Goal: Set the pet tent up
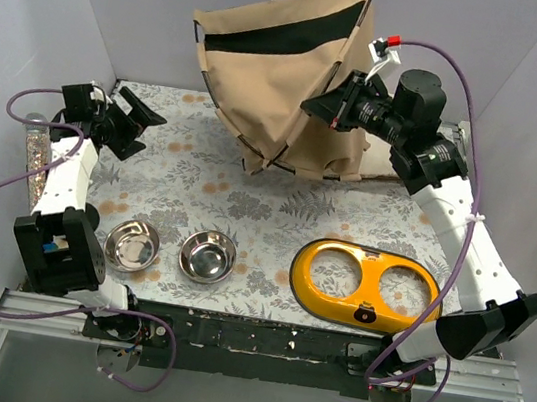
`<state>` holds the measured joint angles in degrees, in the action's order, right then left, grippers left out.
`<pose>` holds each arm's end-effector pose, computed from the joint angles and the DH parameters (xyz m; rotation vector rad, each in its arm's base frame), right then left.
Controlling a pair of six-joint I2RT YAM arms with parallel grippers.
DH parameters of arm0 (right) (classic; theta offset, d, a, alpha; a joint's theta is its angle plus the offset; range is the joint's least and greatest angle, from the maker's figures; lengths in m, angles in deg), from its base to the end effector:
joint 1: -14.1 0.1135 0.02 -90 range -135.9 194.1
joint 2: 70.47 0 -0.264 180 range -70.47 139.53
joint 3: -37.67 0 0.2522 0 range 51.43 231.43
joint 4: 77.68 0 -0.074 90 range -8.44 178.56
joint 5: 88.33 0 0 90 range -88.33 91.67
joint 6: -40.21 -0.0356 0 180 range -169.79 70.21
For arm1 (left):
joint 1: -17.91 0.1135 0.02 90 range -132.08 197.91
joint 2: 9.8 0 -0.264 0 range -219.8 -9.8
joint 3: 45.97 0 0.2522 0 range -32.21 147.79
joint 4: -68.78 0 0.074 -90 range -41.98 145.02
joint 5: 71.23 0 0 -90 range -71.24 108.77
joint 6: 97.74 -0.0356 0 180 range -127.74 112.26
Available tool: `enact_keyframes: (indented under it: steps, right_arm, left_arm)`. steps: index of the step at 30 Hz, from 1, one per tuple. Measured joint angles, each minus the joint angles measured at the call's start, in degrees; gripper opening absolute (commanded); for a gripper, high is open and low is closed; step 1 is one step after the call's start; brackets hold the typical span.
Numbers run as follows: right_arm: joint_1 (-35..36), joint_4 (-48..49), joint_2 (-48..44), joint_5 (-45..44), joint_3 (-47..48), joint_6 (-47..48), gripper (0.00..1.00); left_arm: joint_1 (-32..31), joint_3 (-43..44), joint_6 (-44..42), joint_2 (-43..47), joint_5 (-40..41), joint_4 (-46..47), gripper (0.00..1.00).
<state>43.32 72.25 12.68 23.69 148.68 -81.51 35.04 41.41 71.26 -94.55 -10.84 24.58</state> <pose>0.2714 0.1671 0.4893 -0.2808 1.7048 1.1133 0.3170 0.0793 0.3183 -1.6201 1.8450 -1.1165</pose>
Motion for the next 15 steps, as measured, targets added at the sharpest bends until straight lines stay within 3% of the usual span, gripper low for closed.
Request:
enact_keyframes:
  steps: [3, 8, 11, 15]
  right_arm:
    - [0.00, -0.09, 1.18, 0.50, 2.01, -1.84, 0.01]
    - [0.00, -0.37, 1.97, 0.70, 2.89, -4.55, 0.01]
    - [0.00, -0.26, 2.32, 1.51, 3.39, -5.70, 0.01]
    - [-0.07, 0.04, 2.78, 3.63, 4.00, -6.36, 0.01]
  left_arm:
    - [0.07, -2.60, -5.31, 1.18, -4.02, 2.58, 0.98]
    - [-1.07, -6.08, -20.48, 12.72, -22.51, 14.12, 0.98]
    - [-5.79, -5.57, -34.82, 22.03, -30.12, 17.68, 0.88]
    - [-16.90, -0.98, -61.13, 26.93, -35.56, 12.79, 0.69]
